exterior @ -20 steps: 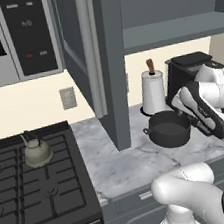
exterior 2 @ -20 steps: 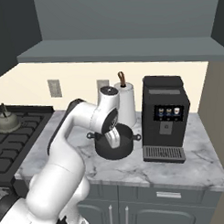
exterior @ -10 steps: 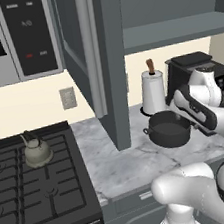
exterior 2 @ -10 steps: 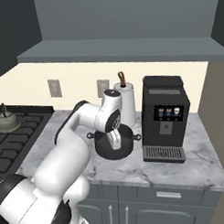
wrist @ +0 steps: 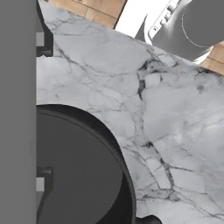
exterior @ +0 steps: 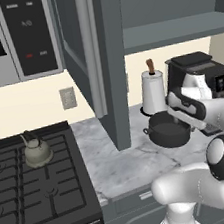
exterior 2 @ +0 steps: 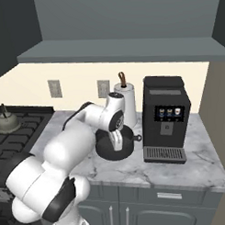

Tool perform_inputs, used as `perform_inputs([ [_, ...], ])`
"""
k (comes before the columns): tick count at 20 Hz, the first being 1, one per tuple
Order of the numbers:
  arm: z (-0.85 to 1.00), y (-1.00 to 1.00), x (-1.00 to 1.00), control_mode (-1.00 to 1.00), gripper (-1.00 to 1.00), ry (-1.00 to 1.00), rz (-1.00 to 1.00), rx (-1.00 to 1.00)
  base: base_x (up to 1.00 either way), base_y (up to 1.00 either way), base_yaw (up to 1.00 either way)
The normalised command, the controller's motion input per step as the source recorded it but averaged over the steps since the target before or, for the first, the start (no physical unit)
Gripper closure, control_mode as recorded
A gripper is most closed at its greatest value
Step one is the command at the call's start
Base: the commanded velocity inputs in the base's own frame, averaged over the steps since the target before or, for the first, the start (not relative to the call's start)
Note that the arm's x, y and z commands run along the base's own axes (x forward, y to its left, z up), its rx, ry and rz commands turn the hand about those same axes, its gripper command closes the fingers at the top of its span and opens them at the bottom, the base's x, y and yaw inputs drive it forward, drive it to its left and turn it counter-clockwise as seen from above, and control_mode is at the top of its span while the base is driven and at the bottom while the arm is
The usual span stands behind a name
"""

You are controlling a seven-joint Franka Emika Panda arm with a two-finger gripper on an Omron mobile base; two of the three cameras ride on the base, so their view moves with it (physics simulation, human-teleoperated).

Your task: Pick the kettle from the cabinet and place it on a stove burner. Then pick the pot from the counter and place it on another stove burner. Finally, turn both burners on.

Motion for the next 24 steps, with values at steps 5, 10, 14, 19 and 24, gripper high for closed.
perform_inputs([
  [5,-0.27,-0.01,0.29,-1.00,-1.00,0.08,-0.05,0.00,0.00,0.00,0.00],
  [10,-0.27,0.00,0.27,-1.00,-1.00,0.07,-0.04,0.00,0.00,0.00,0.00],
  [14,-0.23,-0.16,0.02,-1.00,-1.00,0.01,-0.03,0.00,0.00,0.00,0.00],
  [19,-0.22,-0.21,0.00,-1.00,-1.00,0.00,-0.04,0.00,0.00,0.00,0.00],
  [24,-0.29,-0.07,0.00,-1.00,-1.00,0.02,-0.03,0.00,0.00,0.00,0.00],
])
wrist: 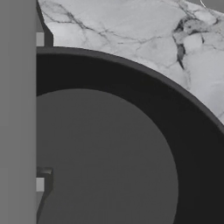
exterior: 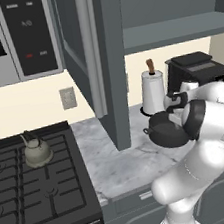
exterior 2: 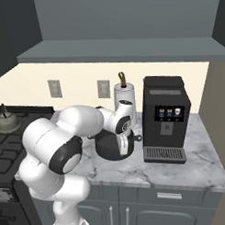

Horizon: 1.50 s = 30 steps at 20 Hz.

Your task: Pick the kettle from the cabinet and place it on a stove burner. Then pick the pot from the counter and place it on another stove burner. Finally, turn both burners on.

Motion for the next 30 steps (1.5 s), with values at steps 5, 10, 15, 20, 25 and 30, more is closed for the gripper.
perform_inputs([
  [5,-0.29,0.00,0.08,-1.00,-1.00,0.04,-0.01,-0.01,0.00,0.00,0.00],
  [10,-0.19,0.00,0.02,-1.00,1.00,0.01,0.00,0.00,0.00,0.00,0.00],
  [15,-0.04,0.00,0.01,-1.00,1.00,0.00,0.00,0.00,0.00,0.00,0.00],
  [20,-0.10,0.01,0.00,-1.00,1.00,0.01,0.00,0.00,0.00,0.00,0.00],
  [25,0.03,0.00,-0.04,-1.00,1.00,0.00,0.00,0.00,0.00,0.00,0.00],
  [30,0.28,0.00,-0.09,-1.00,1.00,0.00,0.00,-0.01,0.00,0.00,0.00],
])
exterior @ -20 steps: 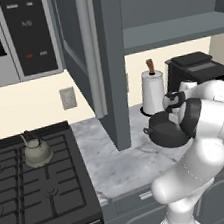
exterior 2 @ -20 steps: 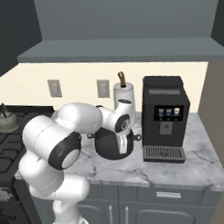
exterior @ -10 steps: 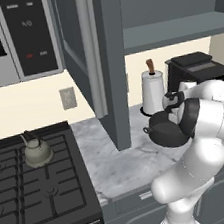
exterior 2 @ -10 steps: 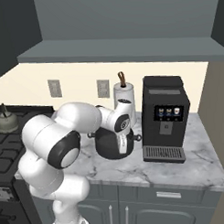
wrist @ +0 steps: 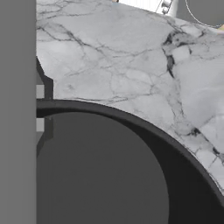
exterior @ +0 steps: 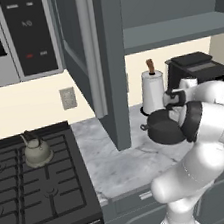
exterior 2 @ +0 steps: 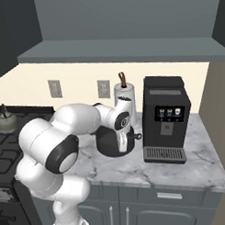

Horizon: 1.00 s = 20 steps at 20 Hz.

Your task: Pick the kettle from the cabinet and place it on a stove burner. Then pick the pot from the counter and place it on another stove burner. Finally, turn both burners on.

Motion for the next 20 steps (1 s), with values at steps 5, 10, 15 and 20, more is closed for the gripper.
perform_inputs([
  [5,0.37,0.00,-0.13,-1.00,1.00,0.00,0.00,-0.04,0.00,0.00,0.00],
  [10,0.41,-0.01,-0.21,-1.00,1.00,-0.02,-0.01,-0.05,0.00,0.00,0.00],
  [15,0.44,-0.01,-0.29,-1.00,1.00,-0.03,-0.01,-0.07,0.00,0.00,0.00],
  [20,0.42,-0.04,-0.38,-1.00,1.00,0.00,-0.02,-0.05,0.00,0.00,0.00],
])
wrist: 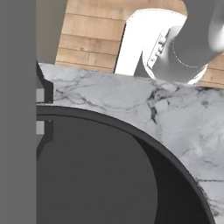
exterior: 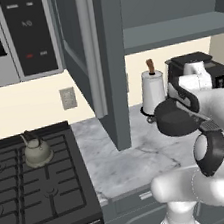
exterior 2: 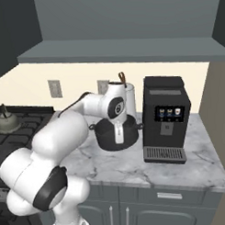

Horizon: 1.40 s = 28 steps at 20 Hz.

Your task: Pick the kettle from the cabinet and place it on a stove burner. Then pick the pot from the counter and place it on another stove burner. Finally, turn both burners on.

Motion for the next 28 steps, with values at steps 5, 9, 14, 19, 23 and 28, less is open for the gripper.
perform_inputs([
  [5,0.38,-0.03,-0.45,-1.00,1.00,0.00,-0.01,-0.03,0.00,0.00,0.00],
  [9,0.35,-0.03,-0.46,-1.00,1.00,0.00,0.00,-0.01,0.00,0.00,0.00],
  [14,0.33,-0.04,-0.54,-1.00,1.00,0.00,0.00,0.00,0.00,0.00,0.00],
  [19,0.35,-0.03,-0.53,-1.00,1.00,0.00,0.00,0.00,0.00,0.00,0.00],
  [23,0.31,-0.01,-0.53,-1.00,1.00,0.00,0.00,0.00,0.00,0.00,0.00],
  [28,0.27,-0.01,-0.55,-1.00,1.00,0.00,0.00,0.00,0.00,0.00,0.00],
])
